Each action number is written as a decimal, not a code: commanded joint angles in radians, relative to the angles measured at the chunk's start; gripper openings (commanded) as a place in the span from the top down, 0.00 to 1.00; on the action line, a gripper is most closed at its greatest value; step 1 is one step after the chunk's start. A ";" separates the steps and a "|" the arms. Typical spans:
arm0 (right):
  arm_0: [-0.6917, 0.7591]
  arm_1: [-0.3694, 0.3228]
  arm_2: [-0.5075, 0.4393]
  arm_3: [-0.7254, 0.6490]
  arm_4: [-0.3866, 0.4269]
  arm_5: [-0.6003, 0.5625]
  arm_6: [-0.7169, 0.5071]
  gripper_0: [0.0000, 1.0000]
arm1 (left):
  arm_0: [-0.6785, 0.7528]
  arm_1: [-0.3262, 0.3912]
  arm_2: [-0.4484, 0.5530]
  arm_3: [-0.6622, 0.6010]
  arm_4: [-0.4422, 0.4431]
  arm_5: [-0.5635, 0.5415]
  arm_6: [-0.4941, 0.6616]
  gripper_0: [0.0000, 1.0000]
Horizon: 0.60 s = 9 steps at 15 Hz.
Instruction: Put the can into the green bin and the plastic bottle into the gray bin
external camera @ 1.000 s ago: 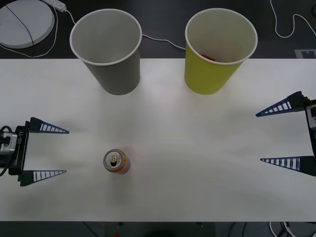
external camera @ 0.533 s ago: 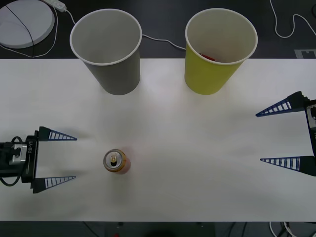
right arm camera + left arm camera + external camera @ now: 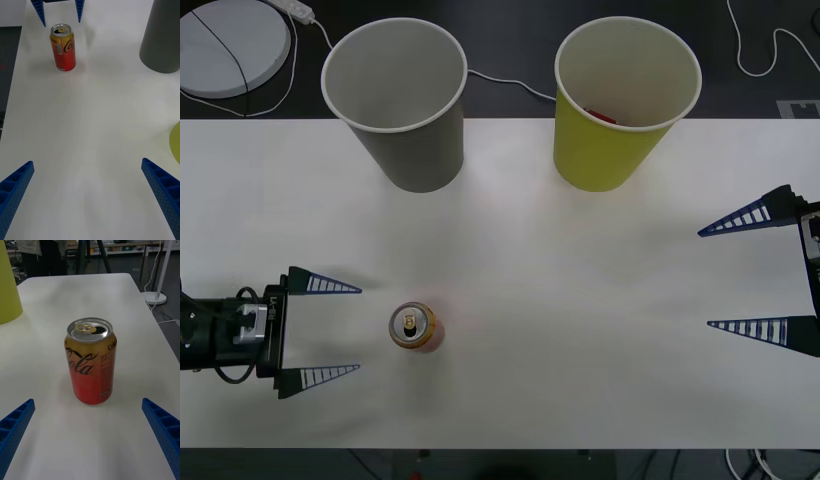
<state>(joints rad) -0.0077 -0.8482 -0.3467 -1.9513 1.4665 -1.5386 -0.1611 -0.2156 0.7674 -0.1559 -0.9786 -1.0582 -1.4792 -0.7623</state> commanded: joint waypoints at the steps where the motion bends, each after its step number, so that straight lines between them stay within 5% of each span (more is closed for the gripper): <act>1: 0.000 0.000 0.000 0.000 0.000 0.000 0.000 0.00 | -0.004 -0.036 -0.001 0.012 -0.005 0.011 0.000 0.00; 9: 0.000 0.000 0.000 0.000 0.000 0.000 0.000 0.00 | -0.008 -0.131 0.001 0.012 -0.046 0.079 0.001 0.00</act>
<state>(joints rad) -0.0077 -0.8483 -0.3467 -1.9513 1.4665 -1.5386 -0.1611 -0.2237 0.6450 -0.1552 -0.9654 -1.1015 -1.4057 -0.7621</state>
